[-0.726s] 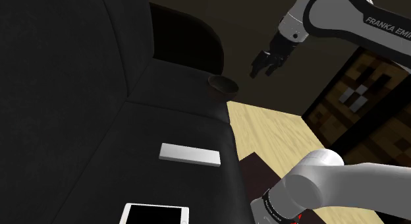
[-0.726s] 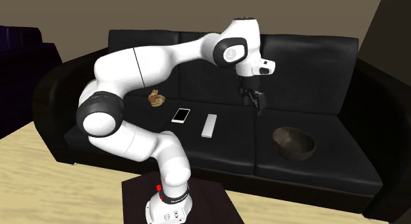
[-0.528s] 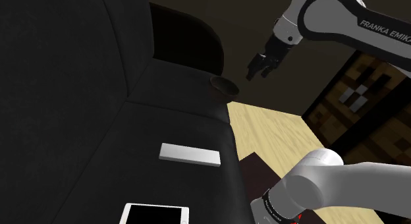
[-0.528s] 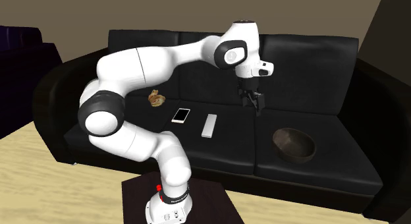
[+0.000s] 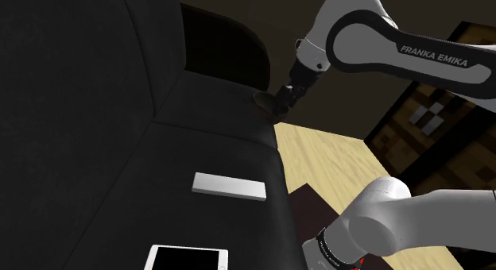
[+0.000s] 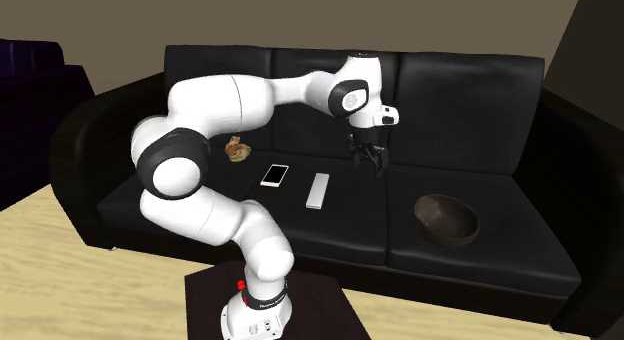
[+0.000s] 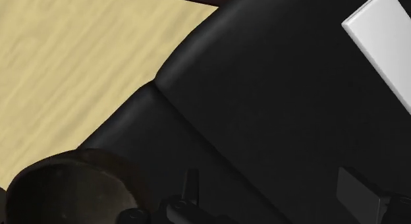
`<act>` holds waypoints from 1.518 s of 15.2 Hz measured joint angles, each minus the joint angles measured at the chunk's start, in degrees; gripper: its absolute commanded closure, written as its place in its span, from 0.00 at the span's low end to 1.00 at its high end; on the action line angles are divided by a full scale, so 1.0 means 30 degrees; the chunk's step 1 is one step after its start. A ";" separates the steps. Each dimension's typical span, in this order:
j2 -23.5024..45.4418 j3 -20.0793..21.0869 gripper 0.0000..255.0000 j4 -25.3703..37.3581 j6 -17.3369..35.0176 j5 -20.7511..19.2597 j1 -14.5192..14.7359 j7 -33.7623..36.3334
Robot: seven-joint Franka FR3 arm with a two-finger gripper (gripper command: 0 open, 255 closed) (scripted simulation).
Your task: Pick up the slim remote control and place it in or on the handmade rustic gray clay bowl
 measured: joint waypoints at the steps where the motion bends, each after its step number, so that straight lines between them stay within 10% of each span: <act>1: 0.0043 0.0269 0.00 -0.0300 0.0208 0.0214 0.0336 -0.0042; 23: 0.4876 0.4093 0.00 -0.3638 0.6095 0.3449 0.5950 -0.2947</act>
